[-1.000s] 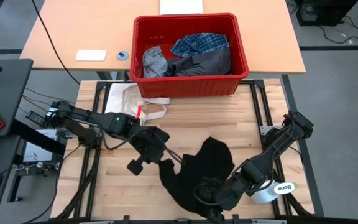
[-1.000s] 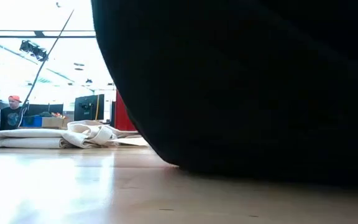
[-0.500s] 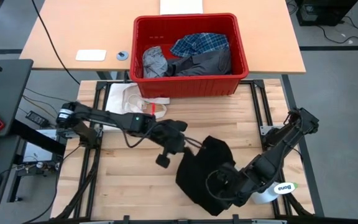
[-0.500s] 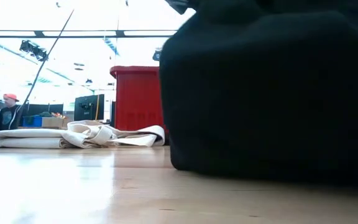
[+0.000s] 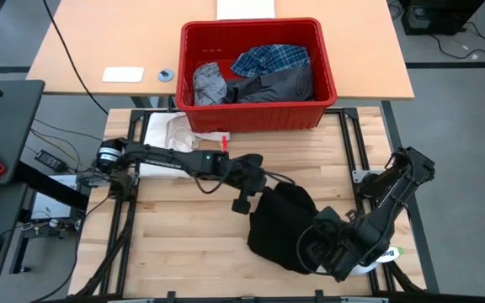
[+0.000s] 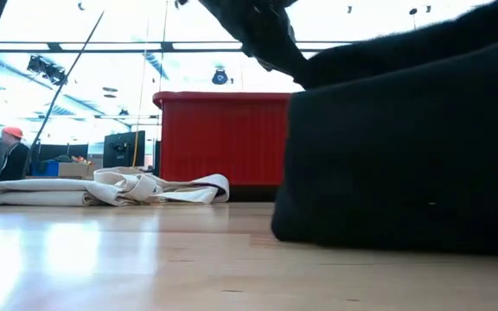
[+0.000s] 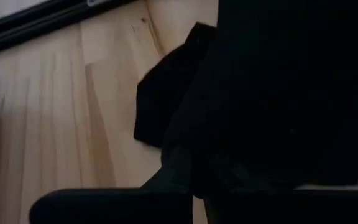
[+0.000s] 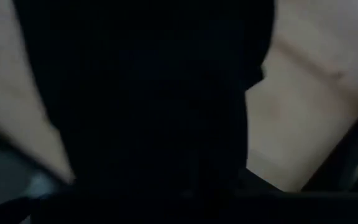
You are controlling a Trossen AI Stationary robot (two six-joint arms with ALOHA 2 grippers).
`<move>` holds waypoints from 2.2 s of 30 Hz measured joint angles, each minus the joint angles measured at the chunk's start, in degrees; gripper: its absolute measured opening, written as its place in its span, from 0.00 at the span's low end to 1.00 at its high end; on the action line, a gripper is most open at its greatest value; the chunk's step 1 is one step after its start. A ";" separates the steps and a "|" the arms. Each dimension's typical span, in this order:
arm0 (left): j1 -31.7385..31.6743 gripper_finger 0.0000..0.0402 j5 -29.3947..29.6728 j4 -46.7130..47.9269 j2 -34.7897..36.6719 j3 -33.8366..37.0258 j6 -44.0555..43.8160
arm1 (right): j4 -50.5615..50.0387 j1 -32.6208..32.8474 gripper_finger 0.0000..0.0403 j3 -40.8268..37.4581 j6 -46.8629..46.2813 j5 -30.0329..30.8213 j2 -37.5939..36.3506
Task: Fold Laundry from Bin
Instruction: Fold the black shirt
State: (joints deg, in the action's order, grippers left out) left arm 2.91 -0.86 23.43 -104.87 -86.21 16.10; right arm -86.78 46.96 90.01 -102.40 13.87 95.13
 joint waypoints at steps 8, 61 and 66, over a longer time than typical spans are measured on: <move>-4.13 0.03 1.26 -6.12 -3.49 0.00 -0.02 | -2.03 -0.26 0.06 -10.07 -0.35 3.06 0.00; 3.55 0.75 -7.64 -5.34 -12.57 -0.02 -21.96 | 50.73 -6.75 0.56 -47.67 7.88 5.15 -13.36; 3.80 0.75 -5.15 -6.17 -16.62 -0.04 -26.32 | 51.25 -6.93 0.53 -50.79 0.83 2.17 -9.24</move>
State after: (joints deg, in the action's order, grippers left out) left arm 6.71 -6.02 17.27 -121.49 -86.26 -10.22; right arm -35.53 40.03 39.22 -101.57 16.03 85.89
